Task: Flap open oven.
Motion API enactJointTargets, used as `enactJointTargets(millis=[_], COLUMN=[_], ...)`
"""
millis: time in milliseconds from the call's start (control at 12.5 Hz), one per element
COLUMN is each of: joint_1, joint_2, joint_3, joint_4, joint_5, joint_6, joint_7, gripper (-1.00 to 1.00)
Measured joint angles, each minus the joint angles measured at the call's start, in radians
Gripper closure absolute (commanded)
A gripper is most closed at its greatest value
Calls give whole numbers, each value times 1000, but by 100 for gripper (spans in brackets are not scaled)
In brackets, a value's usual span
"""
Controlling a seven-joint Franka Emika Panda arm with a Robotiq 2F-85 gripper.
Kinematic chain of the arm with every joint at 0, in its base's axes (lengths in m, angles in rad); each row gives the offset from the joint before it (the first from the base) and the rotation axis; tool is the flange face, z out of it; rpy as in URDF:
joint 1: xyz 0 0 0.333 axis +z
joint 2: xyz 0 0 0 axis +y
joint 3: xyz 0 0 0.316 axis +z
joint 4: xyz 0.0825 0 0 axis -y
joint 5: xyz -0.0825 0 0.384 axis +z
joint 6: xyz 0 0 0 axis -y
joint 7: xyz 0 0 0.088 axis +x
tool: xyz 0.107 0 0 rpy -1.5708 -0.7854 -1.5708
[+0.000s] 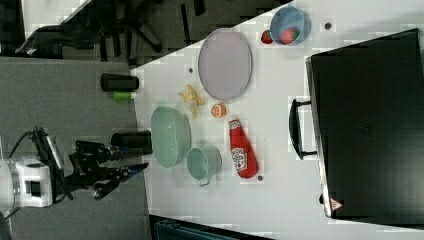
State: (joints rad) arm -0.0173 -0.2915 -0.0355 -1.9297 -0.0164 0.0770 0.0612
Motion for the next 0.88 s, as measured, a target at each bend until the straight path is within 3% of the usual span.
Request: enactJointTargets(millis=[80,400,720,880], joint_1=[2,4,2,10], joint_2=[10,18,23,18], joint_3=[-6,-44,-63,-104], joint_4=[-8,-68,-133,-197], joint_5=[5,-14,-90,-79], joint_6=[-3,-3,120,204], joint_7=[0,-15,-198,-312], gripper=[65,65,65,65])
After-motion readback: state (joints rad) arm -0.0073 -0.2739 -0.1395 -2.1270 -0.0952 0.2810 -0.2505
